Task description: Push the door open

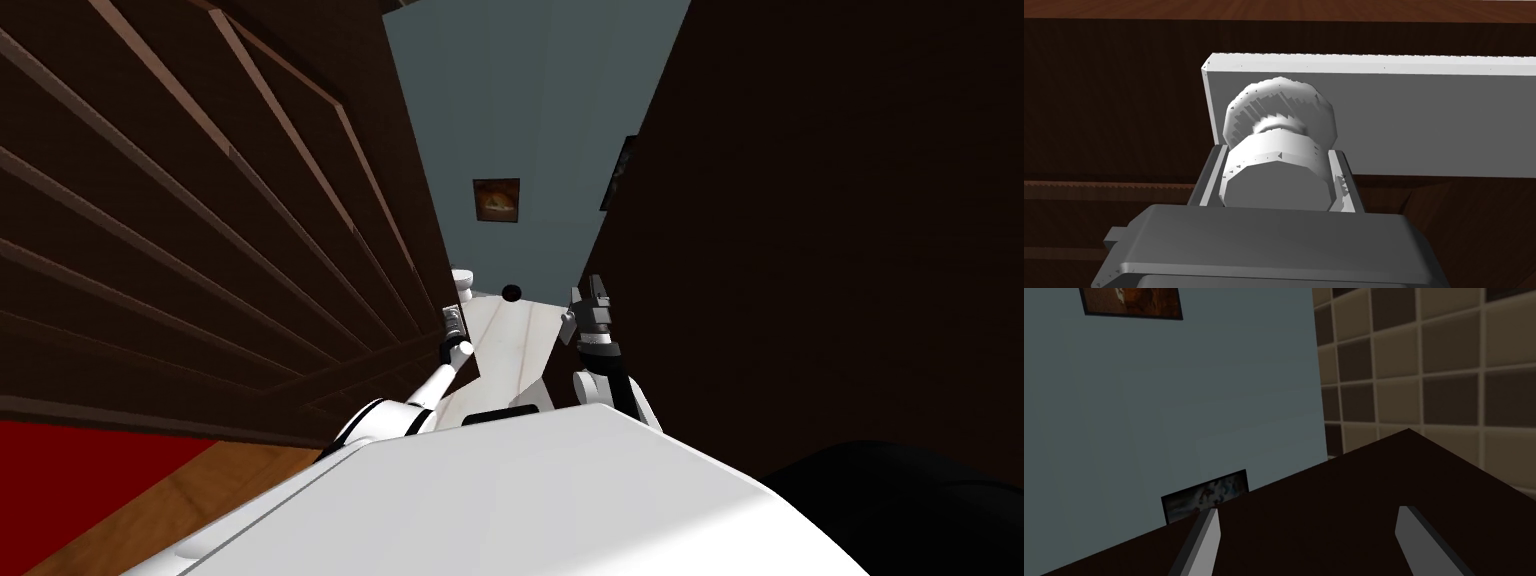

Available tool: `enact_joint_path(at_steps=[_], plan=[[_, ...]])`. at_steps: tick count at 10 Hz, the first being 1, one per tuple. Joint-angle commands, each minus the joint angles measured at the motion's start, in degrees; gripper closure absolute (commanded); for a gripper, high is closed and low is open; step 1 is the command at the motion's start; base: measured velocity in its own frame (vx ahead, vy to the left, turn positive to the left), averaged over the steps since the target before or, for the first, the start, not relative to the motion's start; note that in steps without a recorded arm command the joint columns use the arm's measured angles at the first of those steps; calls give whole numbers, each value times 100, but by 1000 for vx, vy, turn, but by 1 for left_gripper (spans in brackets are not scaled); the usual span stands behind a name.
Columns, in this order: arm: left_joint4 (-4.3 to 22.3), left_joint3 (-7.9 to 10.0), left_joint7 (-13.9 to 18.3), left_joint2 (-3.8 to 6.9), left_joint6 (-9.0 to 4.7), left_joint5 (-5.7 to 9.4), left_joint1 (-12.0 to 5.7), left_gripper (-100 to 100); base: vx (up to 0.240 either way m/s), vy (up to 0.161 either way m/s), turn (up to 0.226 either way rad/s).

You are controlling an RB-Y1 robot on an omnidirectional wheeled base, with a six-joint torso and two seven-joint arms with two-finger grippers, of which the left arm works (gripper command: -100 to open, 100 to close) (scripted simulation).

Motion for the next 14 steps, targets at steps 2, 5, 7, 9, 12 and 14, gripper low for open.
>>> enact_joint_path(at_steps=[2, 5, 7, 9, 12, 14], plan=[[-197, 69, -204, 79, -125, 182, 64, 100, 110, 9, 6], [-215, 111, -368, 54, -284, 399, 58, 100, 181, 20, 1], [-221, 127, -431, 23, -346, 483, 55, 100, 132, 11, 13], [-238, 166, -585, -109, -496, 687, 50, 100, 169, -3, 21], [-247, 195, -694, -17, -682, 834, 93, 100, 130, 22, 9], [-254, 199, -716, 1, -720, 862, 95, 100, 121, 38, -1]])
